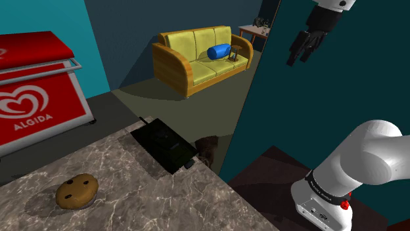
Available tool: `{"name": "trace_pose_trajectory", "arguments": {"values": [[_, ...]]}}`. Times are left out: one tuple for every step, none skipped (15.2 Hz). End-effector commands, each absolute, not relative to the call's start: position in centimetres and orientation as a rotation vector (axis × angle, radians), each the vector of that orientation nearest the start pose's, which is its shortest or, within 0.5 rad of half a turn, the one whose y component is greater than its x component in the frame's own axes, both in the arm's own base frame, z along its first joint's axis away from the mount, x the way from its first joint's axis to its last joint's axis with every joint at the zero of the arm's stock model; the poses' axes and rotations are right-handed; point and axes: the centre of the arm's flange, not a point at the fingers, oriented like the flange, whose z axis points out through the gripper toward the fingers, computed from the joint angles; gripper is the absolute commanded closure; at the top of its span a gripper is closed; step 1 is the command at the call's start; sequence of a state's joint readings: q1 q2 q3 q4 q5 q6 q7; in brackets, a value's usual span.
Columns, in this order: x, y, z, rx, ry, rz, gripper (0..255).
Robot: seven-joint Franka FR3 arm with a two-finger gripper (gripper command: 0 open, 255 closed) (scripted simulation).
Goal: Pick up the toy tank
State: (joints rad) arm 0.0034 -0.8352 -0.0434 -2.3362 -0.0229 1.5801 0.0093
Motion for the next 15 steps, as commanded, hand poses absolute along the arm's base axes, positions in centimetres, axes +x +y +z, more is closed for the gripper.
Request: {"name": "trace_pose_trajectory", "arguments": {"values": [[29.4,-1.9,61.5,-3.13,0.058,-0.123,0],[29.9,-0.9,60.8,-3.13,0.058,-0.121,0],[30.4,0.1,60.1,-3.131,0.059,-0.118,0],[31.0,1.1,59.4,-3.131,0.059,-0.116,0],[31.5,2.2,58.7,-3.131,0.059,-0.114,0],[32.0,3.2,58.0,-3.132,0.06,-0.111,0],[32.5,4.2,57.3,-3.132,0.06,-0.109,0],[33.0,5.2,56.6,-3.133,0.06,-0.107,0],[33.5,6.2,55.9,-3.133,0.061,-0.104,0],[34.0,7.2,55.2,-3.133,0.061,-0.102,0],[34.5,8.2,54.5,-3.134,0.061,-0.1,0],[35.0,9.2,53.8,-3.134,0.062,-0.097,0],[35.5,10.3,53.1,-3.134,0.062,-0.095,0],[36.0,11.3,52.4,-3.135,0.063,-0.093,0],[36.5,12.3,51.7,-3.135,0.063,-0.09,0]]}}
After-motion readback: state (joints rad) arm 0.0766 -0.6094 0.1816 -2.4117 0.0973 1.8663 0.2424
